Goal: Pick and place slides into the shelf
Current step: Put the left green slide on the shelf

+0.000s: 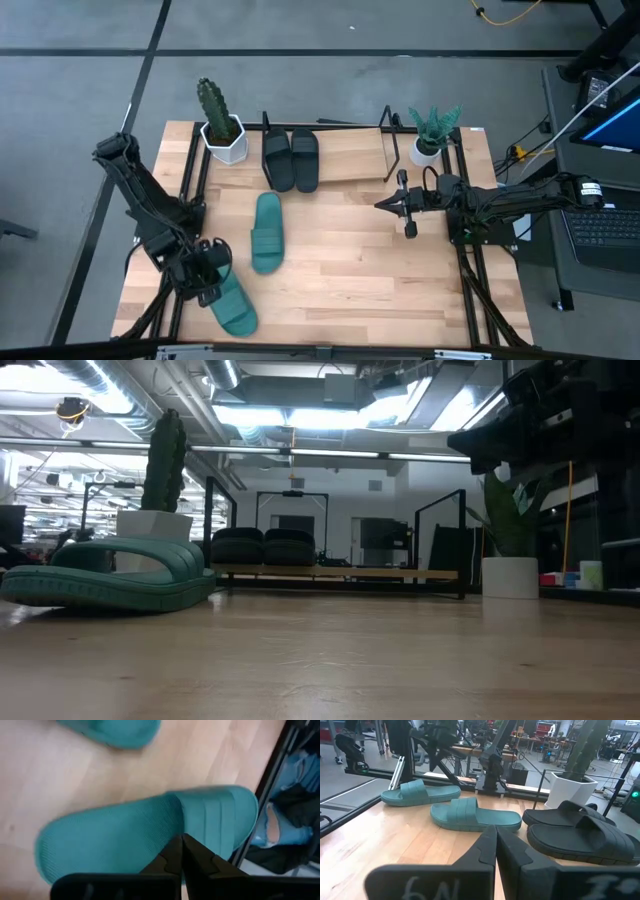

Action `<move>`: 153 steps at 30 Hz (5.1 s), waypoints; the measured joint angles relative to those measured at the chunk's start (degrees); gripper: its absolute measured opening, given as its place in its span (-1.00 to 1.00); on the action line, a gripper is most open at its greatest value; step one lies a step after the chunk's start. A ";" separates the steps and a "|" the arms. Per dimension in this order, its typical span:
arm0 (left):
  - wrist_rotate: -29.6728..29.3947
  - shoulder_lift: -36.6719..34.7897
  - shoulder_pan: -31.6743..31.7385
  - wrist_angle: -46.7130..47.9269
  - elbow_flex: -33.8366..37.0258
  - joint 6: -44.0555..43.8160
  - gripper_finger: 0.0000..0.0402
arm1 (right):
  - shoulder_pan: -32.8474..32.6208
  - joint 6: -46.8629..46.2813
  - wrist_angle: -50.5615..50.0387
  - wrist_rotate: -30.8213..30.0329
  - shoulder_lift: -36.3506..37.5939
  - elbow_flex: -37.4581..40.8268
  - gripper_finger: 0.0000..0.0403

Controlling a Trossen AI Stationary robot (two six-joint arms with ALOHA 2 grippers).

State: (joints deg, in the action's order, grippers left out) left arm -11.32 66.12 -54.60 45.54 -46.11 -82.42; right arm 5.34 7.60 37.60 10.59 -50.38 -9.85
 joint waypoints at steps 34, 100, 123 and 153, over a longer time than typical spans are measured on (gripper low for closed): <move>2.92 -6.97 0.63 -17.73 14.97 -7.03 -1.00 | 0.00 -2.75 -0.20 0.00 0.02 0.00 -0.94; -1.43 -6.88 0.58 -18.42 14.97 -6.87 -0.09 | 0.01 -2.86 -0.22 0.00 0.02 0.00 -0.94; 4.90 1.91 0.39 -27.89 14.97 -7.52 -0.09 | -0.01 -3.06 -0.29 0.04 0.00 0.00 -0.94; 6.19 3.02 0.45 -31.57 14.97 -12.61 -0.95 | -0.02 -4.48 -2.40 0.07 -0.01 0.00 -0.94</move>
State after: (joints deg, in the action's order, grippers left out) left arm -5.13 69.14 -54.15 13.97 -31.14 -95.03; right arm 5.32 3.11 35.20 10.66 -50.39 -9.85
